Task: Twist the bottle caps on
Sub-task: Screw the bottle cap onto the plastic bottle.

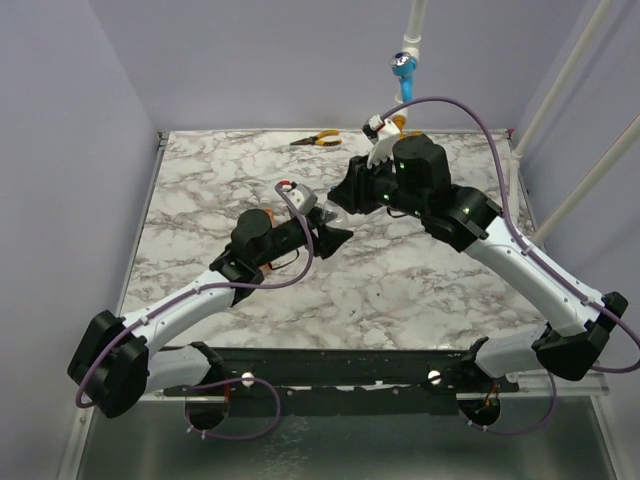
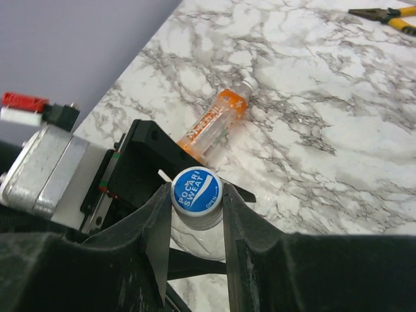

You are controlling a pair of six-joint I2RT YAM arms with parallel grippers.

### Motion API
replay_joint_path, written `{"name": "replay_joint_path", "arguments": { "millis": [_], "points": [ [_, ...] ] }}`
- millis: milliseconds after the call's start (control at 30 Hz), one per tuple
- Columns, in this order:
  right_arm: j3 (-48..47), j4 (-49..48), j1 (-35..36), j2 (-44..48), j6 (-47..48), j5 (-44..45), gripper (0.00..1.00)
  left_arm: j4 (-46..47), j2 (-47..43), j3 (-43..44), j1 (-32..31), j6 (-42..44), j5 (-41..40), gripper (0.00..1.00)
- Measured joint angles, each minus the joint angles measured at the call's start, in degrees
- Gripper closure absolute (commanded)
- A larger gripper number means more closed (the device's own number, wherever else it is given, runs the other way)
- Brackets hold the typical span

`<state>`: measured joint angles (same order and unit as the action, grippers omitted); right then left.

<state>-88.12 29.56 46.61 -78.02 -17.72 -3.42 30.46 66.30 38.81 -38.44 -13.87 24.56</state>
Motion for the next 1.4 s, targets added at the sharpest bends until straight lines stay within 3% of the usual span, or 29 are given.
{"name": "replay_joint_path", "arguments": {
  "millis": [233, 533, 867, 1133, 1400],
  "points": [
    [-6.6, 5.7, 0.9, -5.9, -4.5, 11.5, 0.72, -3.2, 3.6, 3.1, -4.2, 6.7, -16.9, 0.72],
    [-12.4, 11.3, 2.7, -12.0, -10.0, 22.9, 0.71, -2.9, 8.1, 4.8, -7.2, 9.0, -29.1, 0.72],
    [-13.9, 12.0, 3.0, -12.7, -12.1, 25.5, 0.53, 0.3, 8.7, 4.8, -8.0, 8.8, -30.8, 0.72],
    [-13.6, 11.9, 3.0, -12.7, -12.4, 24.3, 0.31, 5.8, 5.2, 3.8, -9.9, 10.0, -27.5, 0.73],
    [-9.2, 10.2, 3.2, -9.2, -12.2, 21.6, 0.21, 6.5, 2.9, 0.2, -9.5, 8.7, -24.0, 0.73]
  ]
}}
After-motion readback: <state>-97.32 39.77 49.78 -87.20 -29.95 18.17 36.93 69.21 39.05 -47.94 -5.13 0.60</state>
